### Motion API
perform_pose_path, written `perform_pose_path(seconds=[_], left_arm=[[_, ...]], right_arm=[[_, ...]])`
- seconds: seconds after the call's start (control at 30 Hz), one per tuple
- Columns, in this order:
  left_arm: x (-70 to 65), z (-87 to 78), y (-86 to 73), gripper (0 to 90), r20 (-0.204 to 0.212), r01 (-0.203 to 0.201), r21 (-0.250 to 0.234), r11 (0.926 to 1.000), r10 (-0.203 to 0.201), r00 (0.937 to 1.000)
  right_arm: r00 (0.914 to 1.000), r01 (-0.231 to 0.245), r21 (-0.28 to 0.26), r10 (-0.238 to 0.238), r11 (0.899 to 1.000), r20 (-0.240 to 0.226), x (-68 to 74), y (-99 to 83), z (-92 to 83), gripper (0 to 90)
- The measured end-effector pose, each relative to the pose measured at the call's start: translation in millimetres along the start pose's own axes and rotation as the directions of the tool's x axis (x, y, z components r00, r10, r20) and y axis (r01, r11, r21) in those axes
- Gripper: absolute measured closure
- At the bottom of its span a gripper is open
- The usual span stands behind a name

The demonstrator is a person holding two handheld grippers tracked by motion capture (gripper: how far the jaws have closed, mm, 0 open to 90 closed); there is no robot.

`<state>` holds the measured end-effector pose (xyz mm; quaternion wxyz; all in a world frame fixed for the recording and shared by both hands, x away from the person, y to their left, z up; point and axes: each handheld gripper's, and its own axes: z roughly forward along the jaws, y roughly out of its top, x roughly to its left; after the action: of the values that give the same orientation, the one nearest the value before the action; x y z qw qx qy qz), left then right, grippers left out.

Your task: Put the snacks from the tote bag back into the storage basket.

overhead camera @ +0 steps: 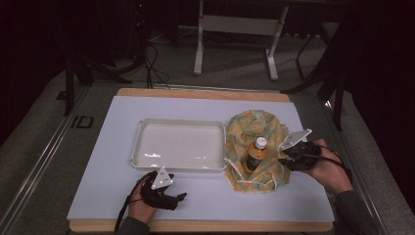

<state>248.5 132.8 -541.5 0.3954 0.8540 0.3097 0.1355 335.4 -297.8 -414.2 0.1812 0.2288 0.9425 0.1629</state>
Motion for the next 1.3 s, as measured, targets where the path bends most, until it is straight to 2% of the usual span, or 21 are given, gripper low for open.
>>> perform_pose_path(seconds=[0.6, 0.93, 1.3], left_arm=[[-0.3, 0.4, 0.1, 19.7, 0.002, -0.002, 0.002, 1.0, 0.002, 1.0], [-0.4, 0.4, 0.3, 19.7, 0.0, -0.006, 0.006, 1.0, 0.006, 1.0], [-0.5, 1.2, 0.5, 19.7, 0.005, -0.006, 0.013, 0.9999, 0.006, 1.0]], right_arm=[[0.9997, 0.022, -0.004, -0.022, 1.0, -0.009, -2.9, 12.0, -6.0, 61.0], [0.9987, 0.042, 0.0, -0.042, 0.999, -0.029, -3.2, 18.3, -8.9, 60.8], [0.9967, 0.075, 0.028, -0.074, 0.997, -0.034, -2.7, 29.8, -14.0, 60.5]])
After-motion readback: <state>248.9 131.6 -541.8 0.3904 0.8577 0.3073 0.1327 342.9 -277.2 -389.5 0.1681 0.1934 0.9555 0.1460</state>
